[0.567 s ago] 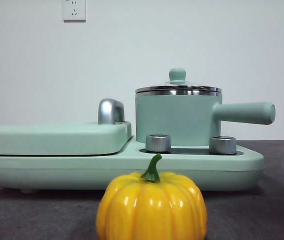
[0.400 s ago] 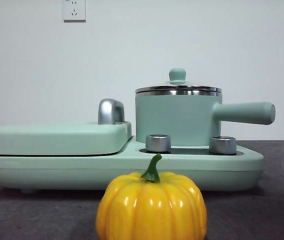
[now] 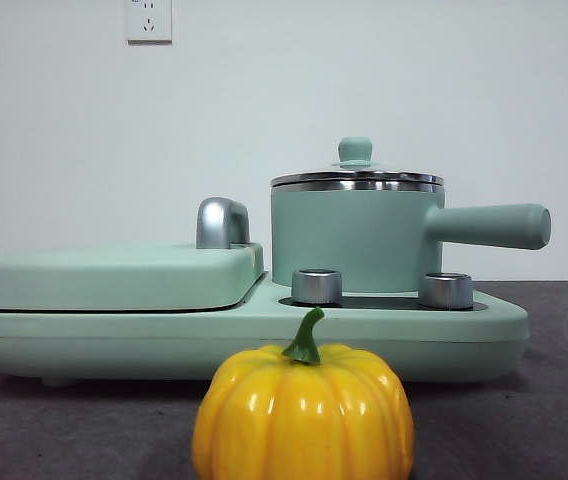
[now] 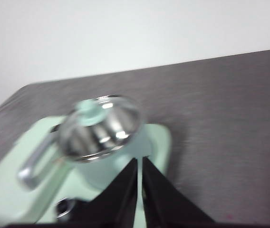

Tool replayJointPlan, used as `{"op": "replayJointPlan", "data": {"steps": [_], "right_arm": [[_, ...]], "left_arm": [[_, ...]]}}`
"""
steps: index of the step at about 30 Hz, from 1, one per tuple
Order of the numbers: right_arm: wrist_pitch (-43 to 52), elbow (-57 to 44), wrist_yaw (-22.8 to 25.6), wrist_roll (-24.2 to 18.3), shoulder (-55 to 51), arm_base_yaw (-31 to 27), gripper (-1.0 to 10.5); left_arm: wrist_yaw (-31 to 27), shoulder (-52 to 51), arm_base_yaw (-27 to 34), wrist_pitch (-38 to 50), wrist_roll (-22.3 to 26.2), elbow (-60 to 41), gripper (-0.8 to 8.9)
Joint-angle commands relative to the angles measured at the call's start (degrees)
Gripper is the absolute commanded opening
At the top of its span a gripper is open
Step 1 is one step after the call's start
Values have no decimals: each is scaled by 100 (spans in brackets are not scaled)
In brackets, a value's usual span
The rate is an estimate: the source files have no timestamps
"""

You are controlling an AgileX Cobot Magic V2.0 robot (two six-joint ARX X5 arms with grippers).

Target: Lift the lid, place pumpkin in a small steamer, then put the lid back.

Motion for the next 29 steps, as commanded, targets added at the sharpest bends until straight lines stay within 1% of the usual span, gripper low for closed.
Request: {"op": "replayJointPlan", "data": {"steps": [1,7,10,14,16,20,21,22,24,26,29], "right_arm": [[-380,586,-509,-492,463,9,13],[-1036,1453,-1370,-1220,1257,9,13],[-1147,1663,-1851,-1381,1552,9,13],[-1272,1733,-2494,-1512,1827,26,13],[-1276,1733,-2601,-1512,1891,87,14],[-1294,1733,-2531,-1510,1915,170,21],[-1303,1733,-2531,-1510,1915,170,38],[-1309,1733,-2531,-1510,1915,170,82],[-1318,1733,-2531,-1504,1912,170,212],[-1333,1733,-2531,-1491,1912,170,342],[-1333,1733,-2531,-1491,1912,170,442]], "left_arm": [[400,463,-76,-404,577,636,15],[1130,1270,-284,-1115,1152,1517,15],[1384,1543,-450,-1399,1377,1823,15],[1416,1720,-715,-1521,1526,1976,16],[1416,1733,-802,-1519,1523,1976,20],[1414,1735,-850,-1519,1523,1976,22],[1416,1735,-850,-1521,1523,1976,32],[1416,1738,-850,-1532,1523,1976,40],[1416,1740,-850,-1545,1523,1976,103],[1416,1742,-850,-1526,1523,1976,215],[1416,1742,-850,-1519,1519,1976,372]]}}
